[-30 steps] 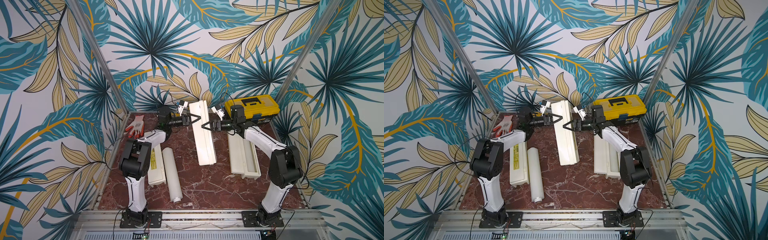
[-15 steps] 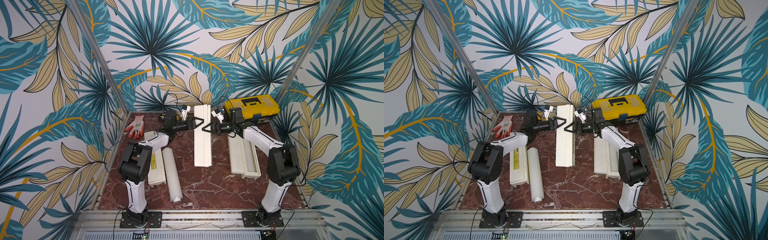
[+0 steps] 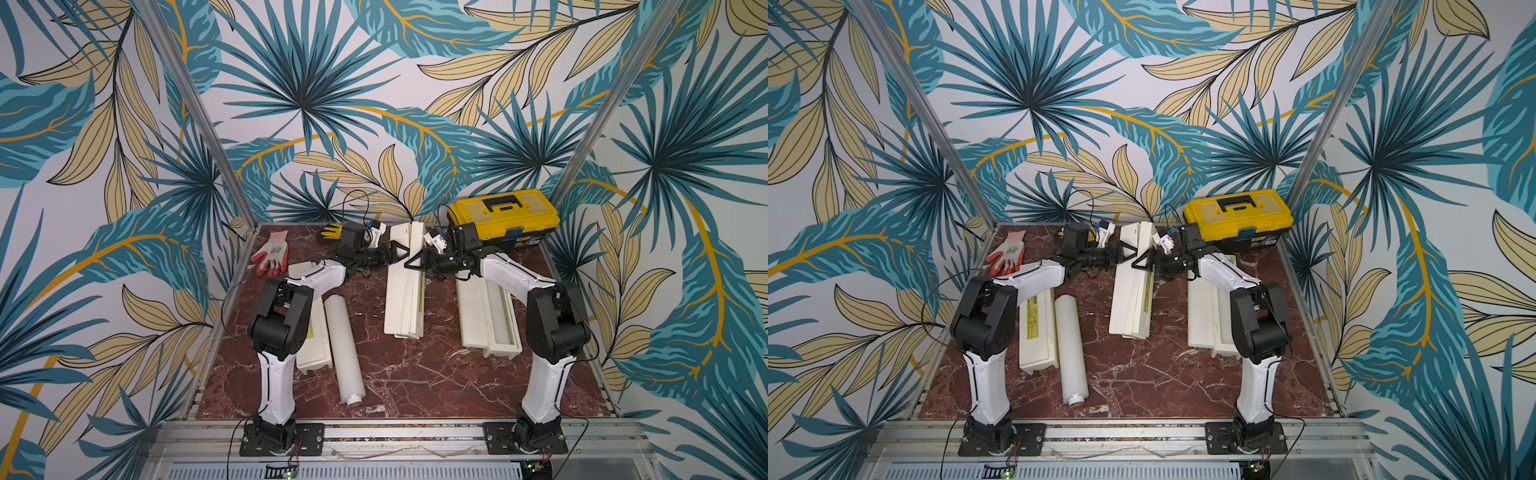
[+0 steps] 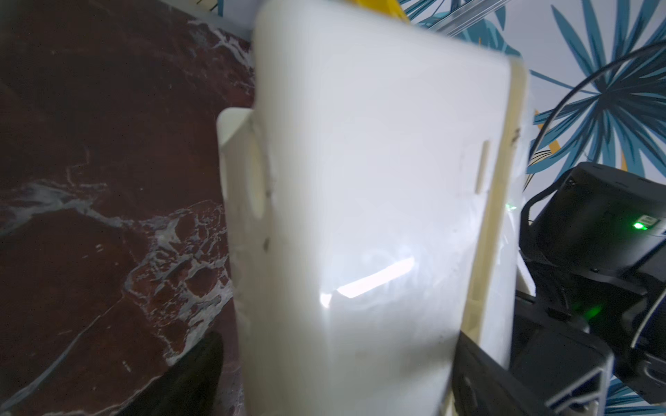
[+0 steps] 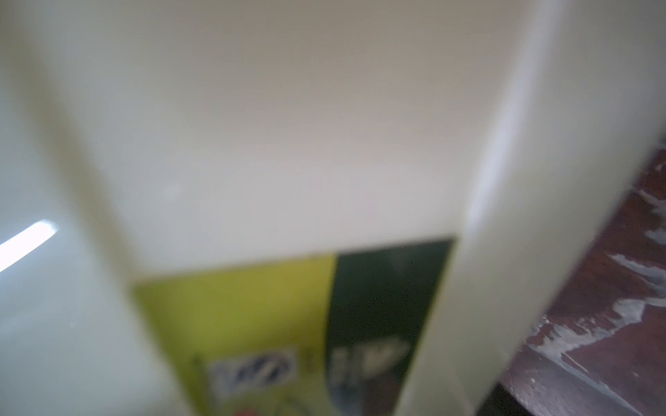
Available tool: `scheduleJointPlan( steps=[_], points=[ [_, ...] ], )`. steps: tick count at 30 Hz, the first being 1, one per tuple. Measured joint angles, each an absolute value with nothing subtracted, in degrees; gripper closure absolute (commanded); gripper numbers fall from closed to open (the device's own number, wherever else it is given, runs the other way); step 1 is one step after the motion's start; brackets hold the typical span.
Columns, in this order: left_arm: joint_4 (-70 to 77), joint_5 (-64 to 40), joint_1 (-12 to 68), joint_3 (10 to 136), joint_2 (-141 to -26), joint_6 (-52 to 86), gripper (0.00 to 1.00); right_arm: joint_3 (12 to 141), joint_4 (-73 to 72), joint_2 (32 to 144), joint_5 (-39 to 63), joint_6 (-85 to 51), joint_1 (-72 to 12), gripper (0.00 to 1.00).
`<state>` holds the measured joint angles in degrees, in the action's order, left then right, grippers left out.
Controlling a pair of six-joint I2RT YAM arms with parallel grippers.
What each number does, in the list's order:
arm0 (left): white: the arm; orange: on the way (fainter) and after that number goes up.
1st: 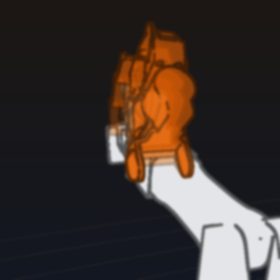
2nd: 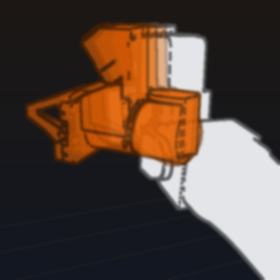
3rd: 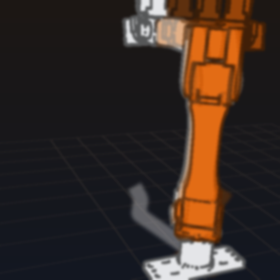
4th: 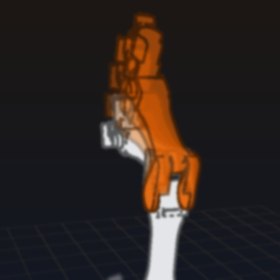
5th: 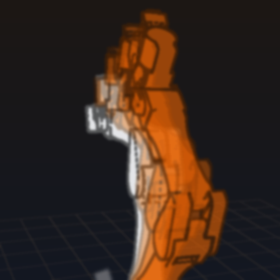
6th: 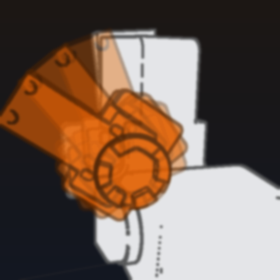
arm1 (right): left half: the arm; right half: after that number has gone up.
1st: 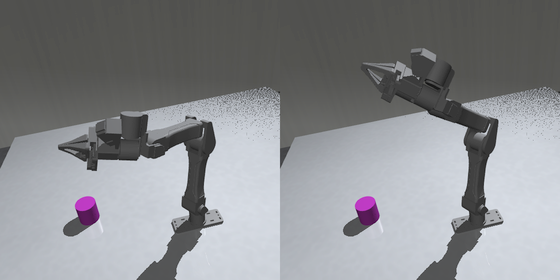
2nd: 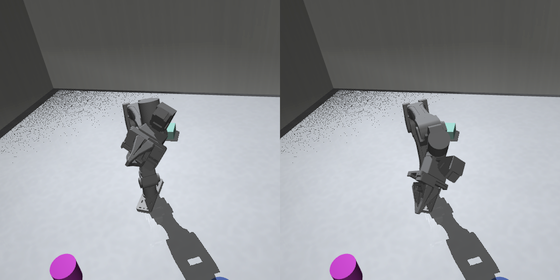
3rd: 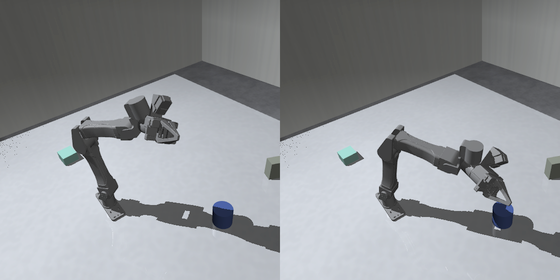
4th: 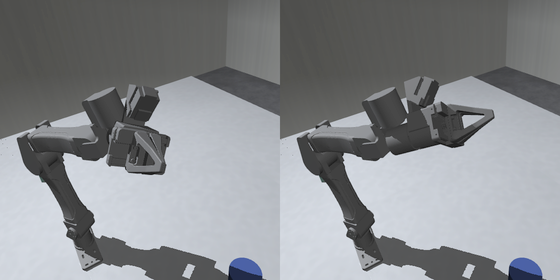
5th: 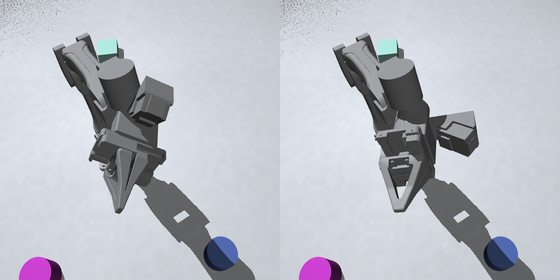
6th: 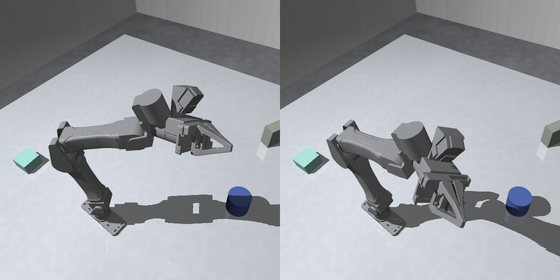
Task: Put plastic wrap rolls into dispensers
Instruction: Open the lid of the plastic wrap cutting box, then place the plastic wrap cutting box at the center of the board.
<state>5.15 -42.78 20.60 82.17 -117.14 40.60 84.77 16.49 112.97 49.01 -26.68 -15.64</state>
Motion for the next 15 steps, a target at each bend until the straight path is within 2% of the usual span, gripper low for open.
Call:
scheduleJointPlan(
  steps=[5, 9, 15],
  points=[
    [-3.05, -40.42, 21.67, 85.82, -119.63, 37.80, 0.08, 85.30, 19.51, 114.37, 47.09, -26.85, -15.84, 0.51],
    [-14.04, -37.23, 22.48, 93.27, -122.54, 34.57, 0.11, 86.91, 22.24, 114.98, 45.28, -26.96, -15.94, 0.52],
    [-26.09, -28.34, 22.46, 96.60, -128.05, 31.38, 0.16, 91.46, 25.93, 114.87, 45.65, -26.98, -16.99, 0.51]
  ],
)
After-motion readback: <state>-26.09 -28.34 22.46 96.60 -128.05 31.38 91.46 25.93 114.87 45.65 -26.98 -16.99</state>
